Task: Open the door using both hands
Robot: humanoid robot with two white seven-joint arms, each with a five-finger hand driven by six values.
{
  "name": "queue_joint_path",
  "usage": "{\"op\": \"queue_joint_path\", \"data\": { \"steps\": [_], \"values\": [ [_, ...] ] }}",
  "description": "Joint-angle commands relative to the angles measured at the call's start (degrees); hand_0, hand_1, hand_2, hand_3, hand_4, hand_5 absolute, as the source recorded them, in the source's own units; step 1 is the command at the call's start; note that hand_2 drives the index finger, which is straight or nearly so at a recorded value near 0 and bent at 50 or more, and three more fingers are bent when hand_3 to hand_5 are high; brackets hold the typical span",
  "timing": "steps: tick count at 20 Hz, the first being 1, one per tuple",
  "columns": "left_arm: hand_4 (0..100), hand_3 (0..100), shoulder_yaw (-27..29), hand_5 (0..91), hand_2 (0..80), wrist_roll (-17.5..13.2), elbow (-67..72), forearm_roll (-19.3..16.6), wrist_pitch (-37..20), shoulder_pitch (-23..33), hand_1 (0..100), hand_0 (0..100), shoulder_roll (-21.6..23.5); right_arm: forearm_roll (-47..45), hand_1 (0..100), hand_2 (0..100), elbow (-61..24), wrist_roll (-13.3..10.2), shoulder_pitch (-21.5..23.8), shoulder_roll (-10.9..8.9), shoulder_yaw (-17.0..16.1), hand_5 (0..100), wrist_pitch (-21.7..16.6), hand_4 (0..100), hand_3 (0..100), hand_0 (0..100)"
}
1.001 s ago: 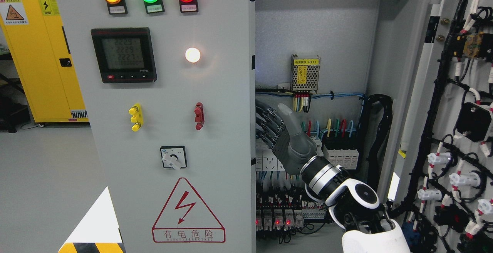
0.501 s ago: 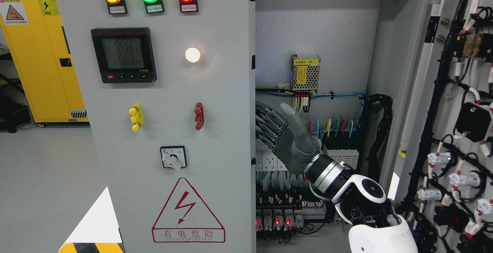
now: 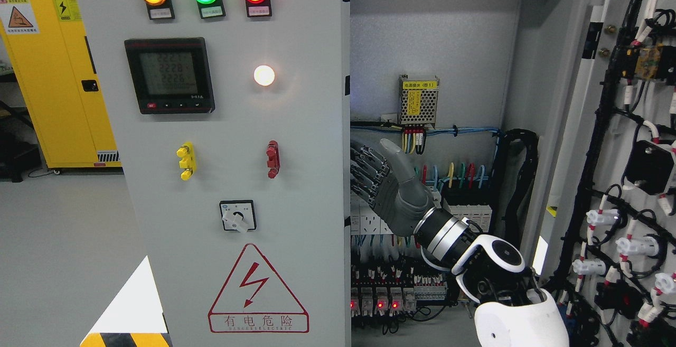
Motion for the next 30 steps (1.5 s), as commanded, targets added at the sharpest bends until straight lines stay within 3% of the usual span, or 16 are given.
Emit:
{"op": "queue_joint_path", "data": {
  "steps": [1, 9, 12, 22, 25, 30],
  "values": [
    [0, 0, 0.0, 0.0, 0.0, 0.0, -0.1, 0.0, -0.3, 0.0, 0, 0, 0.0, -0.3, 12, 0, 1.2, 0.1, -0.8, 0.97, 0.6, 0, 0.0, 0, 0, 20],
    [0, 0, 0.0, 0.0, 0.0, 0.0, -0.1, 0.0, -0.3, 0.0, 0, 0, 0.0, -0.4, 12, 0, 2.7, 3.9, -1.6, 0.88, 0.0, 0, 1.1, 0, 0, 20],
    [0, 0, 0.0, 0.0, 0.0, 0.0, -0.1, 0.0, -0.3, 0.0, 0, 0, -0.1, -0.4, 12, 0, 2.9, 6.5, -1.7, 0.88, -0.1, 0, 1.0, 0, 0, 20],
    [0, 0, 0.1, 0.0, 0.0, 0.0, -0.1, 0.0, -0.3, 0.0, 0, 0, 0.0, -0.6, 12, 0, 1.9, 7.2, -1.6, 0.53, -0.4, 0, 0.8, 0, 0, 20],
    [0, 0, 0.1, 0.0, 0.0, 0.0, -0.1, 0.0, -0.3, 0.1, 0, 0, 0.0, -0.6, 12, 0, -0.5, 10.2, -0.6, 0.26, -0.1, 0, 0.8, 0, 0, 20],
    [0, 0, 0.1, 0.0, 0.0, 0.0, -0.1, 0.0, -0.3, 0.0, 0, 0, 0.0, -3.5, 12, 0, -4.7, 11.0, 1.2, 0.26, 0.7, 0, 1.3, 0, 0, 20]
  ]
}}
